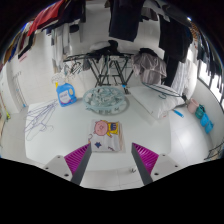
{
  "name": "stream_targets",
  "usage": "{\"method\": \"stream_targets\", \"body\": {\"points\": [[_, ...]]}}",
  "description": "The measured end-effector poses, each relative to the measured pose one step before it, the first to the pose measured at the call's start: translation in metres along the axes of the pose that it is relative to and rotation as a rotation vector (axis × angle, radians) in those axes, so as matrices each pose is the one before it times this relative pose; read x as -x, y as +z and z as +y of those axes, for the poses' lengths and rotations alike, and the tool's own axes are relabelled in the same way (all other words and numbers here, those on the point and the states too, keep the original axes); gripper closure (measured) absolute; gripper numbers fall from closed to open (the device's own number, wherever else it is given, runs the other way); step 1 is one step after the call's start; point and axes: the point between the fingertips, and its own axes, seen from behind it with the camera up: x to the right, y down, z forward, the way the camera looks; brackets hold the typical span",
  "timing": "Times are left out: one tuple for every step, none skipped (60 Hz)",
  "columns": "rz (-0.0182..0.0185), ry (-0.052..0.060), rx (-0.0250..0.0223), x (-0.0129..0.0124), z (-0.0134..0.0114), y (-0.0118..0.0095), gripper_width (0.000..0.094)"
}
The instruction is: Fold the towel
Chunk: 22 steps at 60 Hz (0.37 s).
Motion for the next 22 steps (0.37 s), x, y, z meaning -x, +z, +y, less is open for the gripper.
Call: {"method": "stream_targets", "body": {"points": [[0.00003, -0.0025, -0.00174, 0.00077, 0.00221, -0.00556, 0.0086], [0.00081, -0.0019, -0.00178, 0.00025, 0.00243, -0.00492, 0.0087], [0.00174, -0.0008, -0.00089, 0.00008, 0.00243, -0.00438, 0.0085], [0.00153, -0.0007, -0.00146, 0.00013, 0.00208, -0.00386, 0.0085], [0.00135, -0.0019, -0.00322, 0.00044, 0.00168, -0.00318, 0.0085], [0.00005, -0.0041, -0.00326, -0.00044, -0.0002, -0.002, 0.0086], [-0.0006, -0.0051, -0.00142, 0.00027, 0.00093, -0.00204, 0.0089], [-0.00215, -0.0037, -0.00061, 0.0007, 0.00099, -0.00171, 0.0086], [-0.00249, -0.0015, 0.00054, 0.00061, 0.00141, -0.00115, 0.0084], [-0.00086, -0.0019, -0.0005, 0.00034, 0.00095, -0.0004, 0.0085], [0.00279, -0.004, -0.00221, -0.0003, 0.00032, -0.0004, 0.0084], [0.00628, -0.0054, -0.00144, -0.00102, 0.00027, -0.00026, 0.0085], [0.00867, -0.0062, 0.00043, -0.00181, 0.00061, -0.00034, 0.0086], [0.00878, -0.0062, 0.00149, -0.00235, 0.00101, 0.00121, 0.0086], [0.00818, -0.0037, 0.00042, -0.00106, 0.0004, -0.00025, 0.0087], [0.00638, -0.0007, -0.00157, -0.00107, -0.00007, 0.00008, 0.0084], [0.00489, 0.0021, -0.00217, -0.00073, -0.00043, 0.00015, 0.0083], [0.00459, 0.003, -0.00159, -0.0005, -0.00082, 0.00013, 0.0086], [0.00434, 0.0033, -0.00178, -0.00057, -0.00114, 0.00037, 0.0086], [0.00318, 0.0039, -0.00231, -0.00029, -0.00115, 0.00012, 0.0083], [0.00118, 0.0045, -0.00293, -0.00003, -0.00107, 0.00001, 0.0085], [-0.00071, 0.0047, -0.00354, 0.00049, -0.00136, -0.00002, 0.0084]]}}
